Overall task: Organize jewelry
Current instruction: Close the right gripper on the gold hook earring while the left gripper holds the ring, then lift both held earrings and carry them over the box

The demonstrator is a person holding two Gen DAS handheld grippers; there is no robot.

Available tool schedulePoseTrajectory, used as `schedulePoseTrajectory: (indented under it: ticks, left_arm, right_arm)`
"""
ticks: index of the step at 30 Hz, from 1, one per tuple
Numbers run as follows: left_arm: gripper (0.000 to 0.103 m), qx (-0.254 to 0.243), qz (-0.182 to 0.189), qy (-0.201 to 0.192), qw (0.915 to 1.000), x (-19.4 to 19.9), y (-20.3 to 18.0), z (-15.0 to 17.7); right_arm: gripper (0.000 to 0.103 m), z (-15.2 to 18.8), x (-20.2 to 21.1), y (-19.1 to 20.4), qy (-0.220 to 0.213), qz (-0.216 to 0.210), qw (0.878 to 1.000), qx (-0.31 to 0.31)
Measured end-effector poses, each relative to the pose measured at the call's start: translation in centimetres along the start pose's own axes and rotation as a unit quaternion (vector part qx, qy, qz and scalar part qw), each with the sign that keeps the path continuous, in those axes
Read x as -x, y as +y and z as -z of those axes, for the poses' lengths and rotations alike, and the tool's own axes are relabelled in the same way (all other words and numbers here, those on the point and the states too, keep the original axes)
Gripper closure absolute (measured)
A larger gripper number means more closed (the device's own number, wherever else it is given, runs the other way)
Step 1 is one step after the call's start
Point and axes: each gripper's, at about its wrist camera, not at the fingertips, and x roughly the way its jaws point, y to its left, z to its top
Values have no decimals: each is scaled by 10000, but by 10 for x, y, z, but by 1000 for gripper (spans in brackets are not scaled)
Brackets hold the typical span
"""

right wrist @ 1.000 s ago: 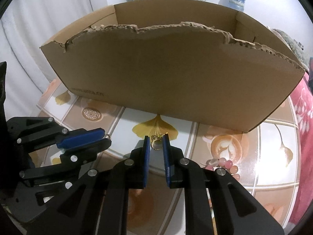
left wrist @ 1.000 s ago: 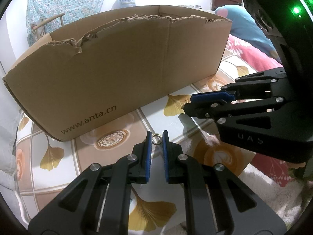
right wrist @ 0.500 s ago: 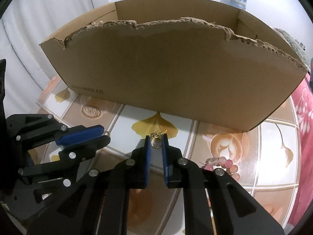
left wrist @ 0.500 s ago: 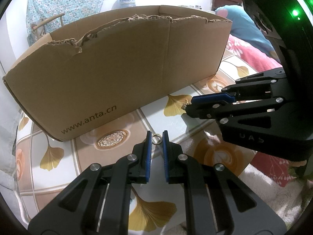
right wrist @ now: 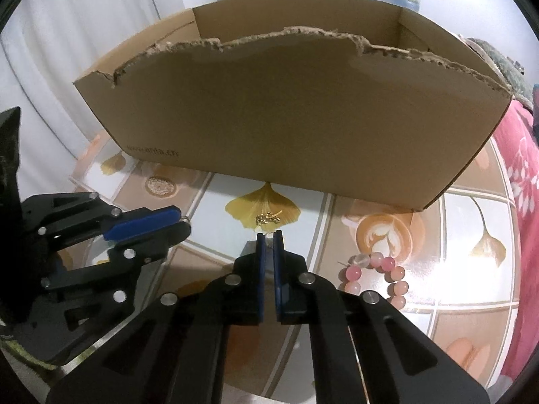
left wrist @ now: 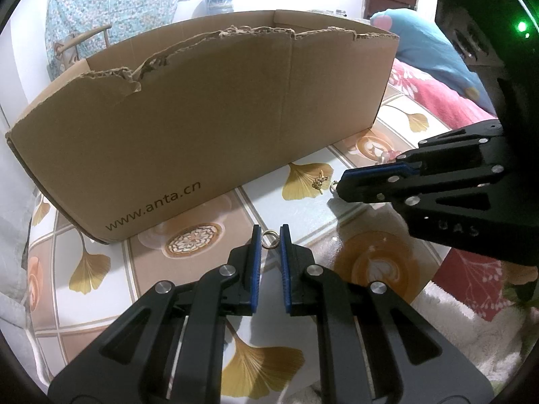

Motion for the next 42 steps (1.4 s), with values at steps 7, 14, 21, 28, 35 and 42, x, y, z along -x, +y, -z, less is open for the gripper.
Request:
schedulePoseTrajectory:
  ticks: [7,14,21,28,35,42]
  left_arm:
    - [93,-6,-9,2,10000,0,-1,-1]
    - [93,2,-5,1,10000,-1,-1,0]
    - [93,0,2,-8,10000,-1,-2,0]
    - [93,21,19,-21,10000,-2,-3,-1]
    - [93,19,34,-33,10000,-2,-3,-1]
    - [93,3,36,-33,10000,-2,-3,-1]
  right_arm:
    - [68,-6,-3,3,-89,125,9998,136]
    - [73,-6,-10,11,0,357,9989,289]
    - [81,-8,-10,10,50,343,9991,228]
    - [92,-10,-11,1,83,235,9996,112]
    - [92,-6,-10,-12,3,140,9999,-19]
    - [92,-2,-1,-22,-63,129,9999,-89]
